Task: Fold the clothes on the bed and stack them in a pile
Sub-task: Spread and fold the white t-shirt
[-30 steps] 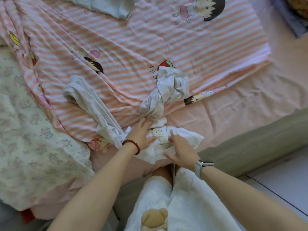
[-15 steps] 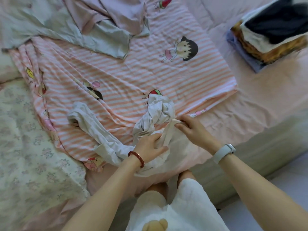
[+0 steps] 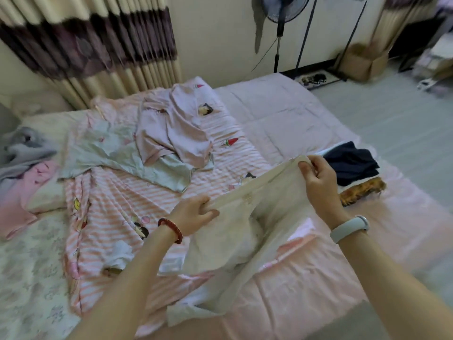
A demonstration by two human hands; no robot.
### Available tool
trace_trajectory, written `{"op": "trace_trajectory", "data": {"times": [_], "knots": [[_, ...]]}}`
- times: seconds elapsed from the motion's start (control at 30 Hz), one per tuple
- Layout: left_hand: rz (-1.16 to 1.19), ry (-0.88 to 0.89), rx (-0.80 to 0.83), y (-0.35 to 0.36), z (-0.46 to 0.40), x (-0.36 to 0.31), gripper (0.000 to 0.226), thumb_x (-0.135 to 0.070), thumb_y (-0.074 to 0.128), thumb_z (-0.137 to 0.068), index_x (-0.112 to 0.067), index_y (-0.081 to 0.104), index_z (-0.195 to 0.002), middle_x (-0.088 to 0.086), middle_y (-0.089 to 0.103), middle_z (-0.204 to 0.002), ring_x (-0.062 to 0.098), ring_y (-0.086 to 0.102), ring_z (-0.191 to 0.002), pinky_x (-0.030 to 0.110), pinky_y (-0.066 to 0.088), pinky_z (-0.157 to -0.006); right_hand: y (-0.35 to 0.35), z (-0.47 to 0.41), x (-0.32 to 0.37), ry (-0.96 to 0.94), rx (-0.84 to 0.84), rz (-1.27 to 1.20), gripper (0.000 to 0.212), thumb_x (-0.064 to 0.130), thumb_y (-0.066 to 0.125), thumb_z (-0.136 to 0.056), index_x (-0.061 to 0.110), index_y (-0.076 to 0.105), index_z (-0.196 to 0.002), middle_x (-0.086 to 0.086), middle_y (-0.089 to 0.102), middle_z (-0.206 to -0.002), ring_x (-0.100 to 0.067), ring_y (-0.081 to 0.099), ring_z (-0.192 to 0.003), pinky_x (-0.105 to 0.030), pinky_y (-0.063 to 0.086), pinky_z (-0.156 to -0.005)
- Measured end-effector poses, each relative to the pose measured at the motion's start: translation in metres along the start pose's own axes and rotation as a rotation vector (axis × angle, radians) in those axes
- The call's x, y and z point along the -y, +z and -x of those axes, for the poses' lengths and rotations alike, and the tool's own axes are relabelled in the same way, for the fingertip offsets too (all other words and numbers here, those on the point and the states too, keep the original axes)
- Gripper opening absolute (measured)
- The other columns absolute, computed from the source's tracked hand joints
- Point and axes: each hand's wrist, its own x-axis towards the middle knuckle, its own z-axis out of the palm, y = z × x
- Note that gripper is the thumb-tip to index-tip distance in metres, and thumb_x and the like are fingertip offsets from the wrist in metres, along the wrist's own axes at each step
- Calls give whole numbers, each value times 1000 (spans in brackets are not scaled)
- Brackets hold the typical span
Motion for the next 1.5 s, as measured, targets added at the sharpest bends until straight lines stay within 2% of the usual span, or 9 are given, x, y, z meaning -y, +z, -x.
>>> {"op": "trace_trajectory", "data": {"times": [0.27, 0.47, 0.57, 0.73, 0.87, 1.03, 1.13, 1.23, 1.5], "knots": [[411, 206, -366, -86, -20, -71, 23, -5, 57, -89, -25, 47, -92, 0, 47, -64, 6, 41, -54, 20, 34, -55, -46, -73, 46, -164, -125, -29, 7, 14, 49, -96, 13, 55, -92, 10, 54, -76, 0, 49, -67, -6, 37, -58], [66, 347, -411, -114, -14, -115, 47, -49, 75, -67, -33, 46, -100, -11, 50, -92, 0, 53, -67, 16, 40, -60, -60, -94, 75, -239, -263, -14, 10, 16, 48, -96, 12, 56, -99, 9, 52, -78, 1, 48, -70, -1, 35, -59], [-175, 373, -481, -120, -14, -124, 56, -23, 81, -69, -15, 54, -117, -2, 59, -102, 21, 58, -89, 19, 38, -69, -70, -92, 85, -274, -320, 15, 12, 17, 47, -97, 12, 57, -101, 12, 51, -78, 5, 48, -70, 1, 33, -59], [-16, 370, -745, -132, -12, -129, 27, -10, 74, -76, -5, 67, -101, 8, 66, -84, 18, 55, -72, 16, 34, -61, -85, -78, 96, -373, -357, 73, 17, 15, 45, -97, 8, 59, -102, 3, 56, -83, 0, 43, -67, -4, 34, -59], [103, 390, -683, -136, -13, -123, 13, -12, 62, -87, -18, 63, -76, 12, 58, -65, 18, 49, -61, 30, 37, -59, -99, -67, 104, -361, -300, 76, 16, 18, 47, -96, 16, 62, -102, 8, 59, -86, 0, 49, -72, -2, 36, -66], [184, 380, -595, -121, -11, -103, 17, -16, 58, -90, -21, 59, -74, 19, 58, -65, 23, 51, -62, 16, 35, -55, -116, -38, 84, -284, -158, 252, 11, 24, 54, -93, 28, 61, -101, 16, 60, -80, 5, 54, -72, -2, 39, -62], [182, 325, -483, -87, -2, -76, 29, -13, 63, -87, -31, 54, -66, -3, 53, -55, 3, 50, -54, 13, 35, -52, -115, 1, 48, -194, -16, 358, 8, 19, 57, -92, 20, 61, -99, 9, 60, -81, 0, 54, -73, -1, 37, -64], [179, 296, -351, -37, 16, -45, 35, -6, 64, -85, -30, 51, -64, -6, 48, -53, -4, 47, -52, 12, 33, -51, -112, 53, 2, -45, 118, 454, 8, 14, 56, -92, 13, 61, -87, -1, 64, -79, -20, 58, -75, -28, 45, -70], [405, 290, -134, 57, 88, -62, 34, -2, 64, -84, -26, 57, -62, -11, 42, -49, 2, 39, -50, 14, 27, -49, -111, 181, -40, 114, -474, 325, 13, 21, 44, -97, 13, 51, -91, 1, 52, -84, -17, 46, -77, -28, 31, -65]]}}
